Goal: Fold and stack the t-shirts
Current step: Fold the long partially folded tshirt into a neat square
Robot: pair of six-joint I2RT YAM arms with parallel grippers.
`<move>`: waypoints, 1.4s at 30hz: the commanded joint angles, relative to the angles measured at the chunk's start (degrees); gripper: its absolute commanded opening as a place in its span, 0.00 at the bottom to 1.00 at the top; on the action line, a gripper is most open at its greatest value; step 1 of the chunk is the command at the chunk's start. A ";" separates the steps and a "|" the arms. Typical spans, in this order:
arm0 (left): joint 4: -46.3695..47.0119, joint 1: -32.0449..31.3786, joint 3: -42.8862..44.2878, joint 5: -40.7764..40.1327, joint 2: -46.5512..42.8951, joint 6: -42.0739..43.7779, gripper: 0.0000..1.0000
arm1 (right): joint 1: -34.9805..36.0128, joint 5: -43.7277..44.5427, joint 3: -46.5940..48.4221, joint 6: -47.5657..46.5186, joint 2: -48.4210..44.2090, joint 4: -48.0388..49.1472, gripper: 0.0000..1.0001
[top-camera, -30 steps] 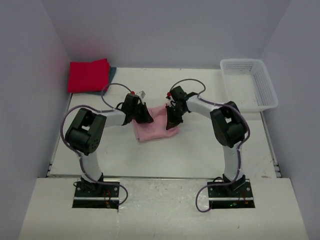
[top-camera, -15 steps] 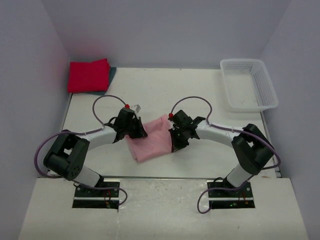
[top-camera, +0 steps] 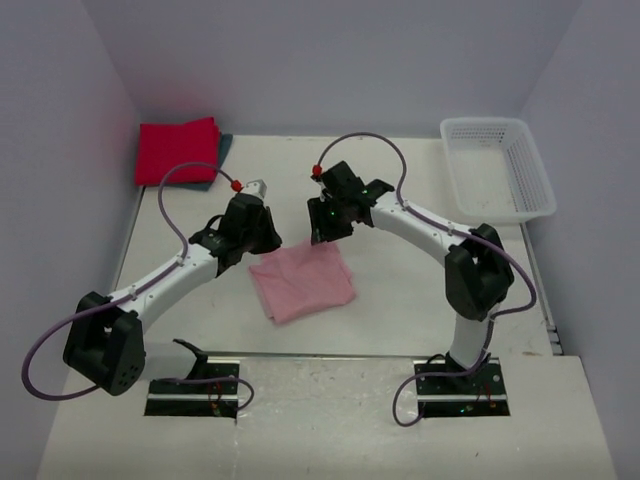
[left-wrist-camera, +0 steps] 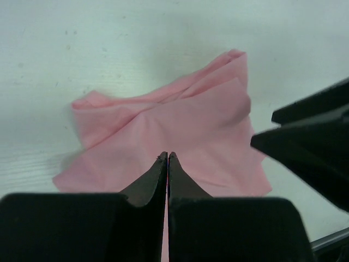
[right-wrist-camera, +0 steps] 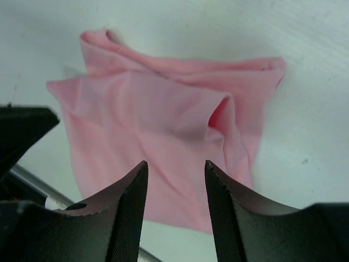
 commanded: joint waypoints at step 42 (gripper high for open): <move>-7.78 6.96 -5.40 -5.66 -5.70 -0.49 0.00 | -5.42 -8.98 13.91 -5.16 17.20 -4.10 0.28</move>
